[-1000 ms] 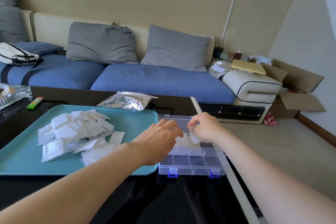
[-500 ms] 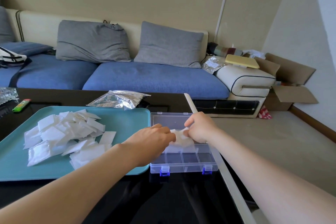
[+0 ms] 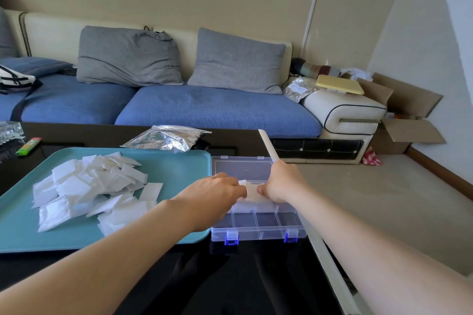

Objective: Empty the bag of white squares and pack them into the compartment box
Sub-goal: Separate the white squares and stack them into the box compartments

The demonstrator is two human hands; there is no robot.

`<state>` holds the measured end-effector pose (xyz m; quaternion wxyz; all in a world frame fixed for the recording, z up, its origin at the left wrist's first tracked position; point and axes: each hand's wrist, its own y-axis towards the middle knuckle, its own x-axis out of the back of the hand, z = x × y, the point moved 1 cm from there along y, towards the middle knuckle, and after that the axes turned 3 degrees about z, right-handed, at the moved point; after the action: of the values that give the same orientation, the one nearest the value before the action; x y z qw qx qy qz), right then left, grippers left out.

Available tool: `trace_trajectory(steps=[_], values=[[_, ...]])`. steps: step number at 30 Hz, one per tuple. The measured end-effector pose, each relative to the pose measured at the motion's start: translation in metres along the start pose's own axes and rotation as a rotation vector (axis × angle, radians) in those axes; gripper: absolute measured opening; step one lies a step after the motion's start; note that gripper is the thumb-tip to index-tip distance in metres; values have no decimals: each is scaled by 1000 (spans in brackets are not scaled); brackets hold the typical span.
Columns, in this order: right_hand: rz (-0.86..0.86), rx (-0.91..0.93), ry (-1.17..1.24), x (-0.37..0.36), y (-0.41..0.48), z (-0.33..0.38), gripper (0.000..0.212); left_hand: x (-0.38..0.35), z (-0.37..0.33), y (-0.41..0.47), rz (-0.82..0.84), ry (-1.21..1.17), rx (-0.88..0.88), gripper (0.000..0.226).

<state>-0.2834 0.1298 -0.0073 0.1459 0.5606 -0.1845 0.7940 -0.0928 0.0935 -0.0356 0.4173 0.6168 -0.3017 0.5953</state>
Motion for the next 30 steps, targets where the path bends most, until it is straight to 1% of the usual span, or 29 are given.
trace_trajectory(steps=[2, 7, 13, 17, 19, 21, 23, 26, 28, 30], values=[[7, -28, 42, 2, -1, 1, 56, 0, 0, 0, 8, 7, 2, 40], [42, -87, 140, 5, 3, -2, 60, 0, 0, 1, 16, -7, 9, 41], [32, -131, 173, 5, 0, -2, 60, 0, 1, 1, 40, -28, 11, 41], [33, -98, 162, 7, -1, -4, 56, 2, 1, 1, 59, -53, 24, 43], [30, -38, 92, 7, -4, -3, 40, 4, 1, 1, 78, -70, 32, 40], [1, 32, -15, 8, -10, -1, 24, 7, 0, 1, 101, -106, 49, 33], [-45, 93, -117, 10, -17, 3, 22, 13, 1, -1, 109, -153, 72, 29], [-125, 176, -254, 15, -27, 15, 21, 21, 6, -4, 61, -184, 111, 27], [-191, 222, -336, 20, -30, 23, 19, 30, 13, -7, 33, -171, 175, 26], [-249, 269, -360, 23, -32, 32, 13, 40, 24, -9, 30, -114, 274, 27]])
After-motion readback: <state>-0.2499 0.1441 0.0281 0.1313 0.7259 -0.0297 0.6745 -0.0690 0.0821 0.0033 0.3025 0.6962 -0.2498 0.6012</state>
